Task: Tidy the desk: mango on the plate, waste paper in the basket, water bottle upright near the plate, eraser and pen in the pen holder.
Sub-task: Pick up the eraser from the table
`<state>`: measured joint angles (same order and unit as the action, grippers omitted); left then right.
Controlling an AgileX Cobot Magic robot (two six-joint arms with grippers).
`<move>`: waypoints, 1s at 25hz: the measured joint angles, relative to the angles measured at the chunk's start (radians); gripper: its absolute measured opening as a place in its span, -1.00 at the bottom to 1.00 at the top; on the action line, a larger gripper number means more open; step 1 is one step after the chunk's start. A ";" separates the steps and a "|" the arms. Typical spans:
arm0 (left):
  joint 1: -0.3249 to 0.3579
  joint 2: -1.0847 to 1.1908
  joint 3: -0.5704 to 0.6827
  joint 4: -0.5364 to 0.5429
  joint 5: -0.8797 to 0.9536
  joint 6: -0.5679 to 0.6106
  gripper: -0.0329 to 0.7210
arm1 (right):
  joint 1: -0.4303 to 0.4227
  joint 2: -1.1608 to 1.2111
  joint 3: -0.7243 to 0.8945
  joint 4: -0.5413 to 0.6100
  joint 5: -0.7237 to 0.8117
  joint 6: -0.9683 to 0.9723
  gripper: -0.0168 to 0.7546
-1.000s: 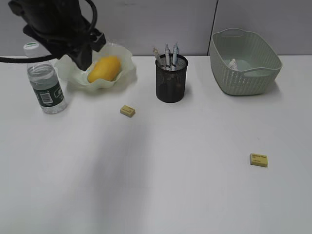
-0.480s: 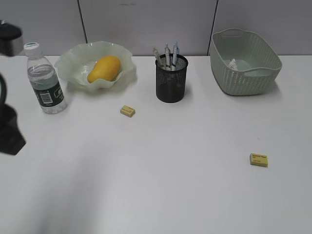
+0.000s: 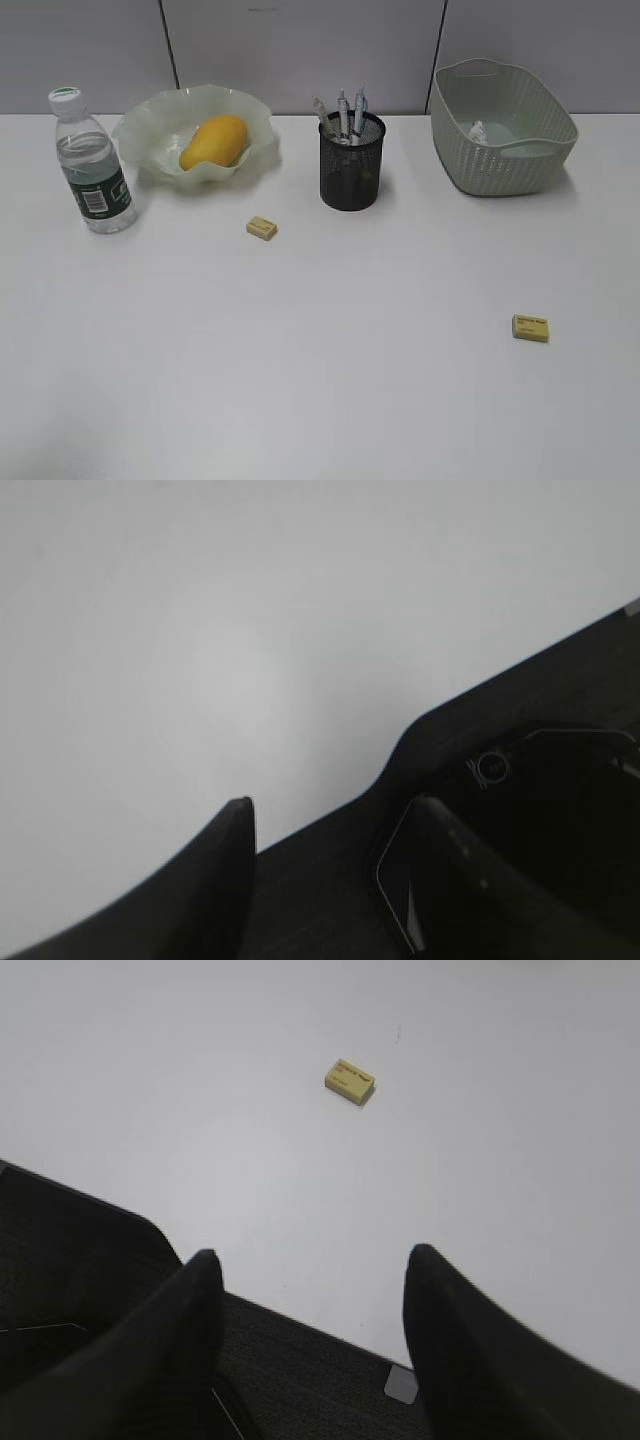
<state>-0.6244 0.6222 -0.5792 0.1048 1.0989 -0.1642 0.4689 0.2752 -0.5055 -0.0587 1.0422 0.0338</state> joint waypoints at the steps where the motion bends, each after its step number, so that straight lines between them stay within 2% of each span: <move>1: 0.000 -0.030 0.009 -0.002 0.003 0.000 0.11 | 0.000 0.000 0.000 0.000 0.000 0.000 0.23; 7: 0.000 -0.174 0.018 0.007 -0.019 0.000 0.11 | 0.000 0.000 0.000 0.000 0.000 0.000 0.23; 15: 0.000 -0.198 0.032 0.008 -0.049 0.000 0.11 | 0.000 0.018 -0.012 -0.010 0.000 0.062 0.23; 21: 0.000 -0.198 0.033 0.008 -0.050 0.000 0.11 | 0.000 0.196 -0.083 -0.057 0.009 0.106 0.23; 25: 0.000 -0.198 0.033 0.005 -0.051 0.000 0.11 | 0.000 0.399 -0.157 -0.094 0.026 0.109 0.23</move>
<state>-0.6244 0.4244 -0.5465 0.1094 1.0483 -0.1642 0.4689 0.6743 -0.6628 -0.1526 1.0684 0.1425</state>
